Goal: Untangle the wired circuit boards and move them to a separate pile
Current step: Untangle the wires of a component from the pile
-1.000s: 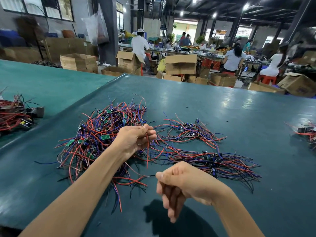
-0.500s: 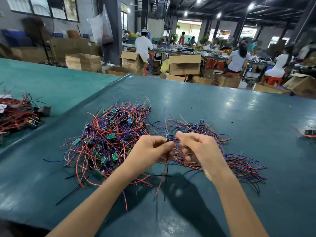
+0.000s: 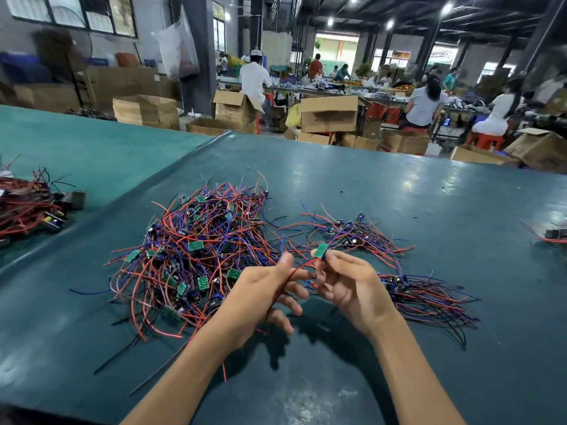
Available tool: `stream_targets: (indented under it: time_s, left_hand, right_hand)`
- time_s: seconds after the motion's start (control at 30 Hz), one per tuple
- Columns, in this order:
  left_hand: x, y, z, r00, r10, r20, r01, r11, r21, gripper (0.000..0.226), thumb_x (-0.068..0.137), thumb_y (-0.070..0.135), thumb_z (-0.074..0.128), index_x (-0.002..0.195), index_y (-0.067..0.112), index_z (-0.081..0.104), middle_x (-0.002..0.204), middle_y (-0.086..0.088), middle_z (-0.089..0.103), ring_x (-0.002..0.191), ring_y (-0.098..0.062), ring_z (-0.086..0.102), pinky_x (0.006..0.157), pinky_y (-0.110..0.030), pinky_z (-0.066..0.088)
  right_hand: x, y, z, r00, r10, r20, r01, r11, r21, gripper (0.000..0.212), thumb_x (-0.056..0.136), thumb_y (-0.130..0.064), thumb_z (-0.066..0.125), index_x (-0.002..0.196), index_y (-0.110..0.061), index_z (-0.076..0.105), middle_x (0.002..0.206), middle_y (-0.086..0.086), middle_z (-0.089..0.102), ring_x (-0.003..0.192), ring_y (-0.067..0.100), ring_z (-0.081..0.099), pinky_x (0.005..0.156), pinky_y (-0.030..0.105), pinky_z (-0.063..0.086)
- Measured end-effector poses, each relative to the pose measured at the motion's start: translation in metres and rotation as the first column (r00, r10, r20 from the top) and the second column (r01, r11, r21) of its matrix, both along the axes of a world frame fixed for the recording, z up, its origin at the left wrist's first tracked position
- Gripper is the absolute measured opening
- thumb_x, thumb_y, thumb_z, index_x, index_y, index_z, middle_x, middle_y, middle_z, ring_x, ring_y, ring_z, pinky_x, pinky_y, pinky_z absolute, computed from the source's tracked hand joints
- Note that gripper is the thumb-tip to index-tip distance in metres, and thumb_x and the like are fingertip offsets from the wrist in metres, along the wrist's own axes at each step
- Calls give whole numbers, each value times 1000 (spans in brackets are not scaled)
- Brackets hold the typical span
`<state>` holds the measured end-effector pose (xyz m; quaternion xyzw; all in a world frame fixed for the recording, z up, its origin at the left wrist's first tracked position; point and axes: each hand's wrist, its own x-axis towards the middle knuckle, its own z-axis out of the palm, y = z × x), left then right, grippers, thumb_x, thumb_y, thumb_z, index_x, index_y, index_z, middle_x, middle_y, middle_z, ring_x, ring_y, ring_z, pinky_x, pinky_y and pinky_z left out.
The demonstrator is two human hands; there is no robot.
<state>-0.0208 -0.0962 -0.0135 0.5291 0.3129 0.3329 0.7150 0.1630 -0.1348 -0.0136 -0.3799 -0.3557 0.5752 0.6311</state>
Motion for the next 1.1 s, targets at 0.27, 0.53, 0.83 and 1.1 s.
stream_targets:
  time_s: [0.27, 0.53, 0.83, 1.1]
  left_hand:
    - [3, 10, -9, 998, 69, 13, -60, 939, -338, 77, 100, 62, 31, 99, -2, 74, 71, -11, 67, 52, -18, 62, 44, -28, 52]
    - [3, 16, -15, 985, 154, 84, -108, 909, -402, 74, 102, 57, 38, 82, -2, 80, 67, -12, 65, 50, -15, 61, 46, -29, 54]
    - [1, 15, -14, 984, 164, 73, -122, 909, -397, 71, 103, 55, 39, 85, -3, 77, 68, -12, 64, 50, -16, 59, 48, -30, 56]
    - [-2, 17, -12, 976, 177, 130, -95, 874, -478, 68, 103, 52, 43, 79, -2, 77, 66, -11, 64, 47, -15, 59, 52, -34, 59]
  right_hand:
    - [-15, -11, -8, 978, 167, -121, -160, 985, 71, 37, 73, -20, 82, 101, 2, 73, 81, 13, 61, 65, 19, 57, 45, 24, 39]
    - [-20, -14, 1, 960, 211, -185, -202, 977, 68, 27, 78, -30, 77, 89, -6, 70, 90, 13, 67, 71, 24, 63, 56, 31, 51]
    - [-20, -12, 22, 992, 0, -122, 13, 995, 98, 16, 75, -27, 83, 74, -18, 70, 71, 6, 63, 63, 20, 65, 60, 34, 58]
    - [-7, -14, 32, 999, 19, -29, -18, 999, 46, 28, 71, -36, 89, 74, -17, 69, 74, 10, 65, 63, 22, 67, 55, 31, 57]
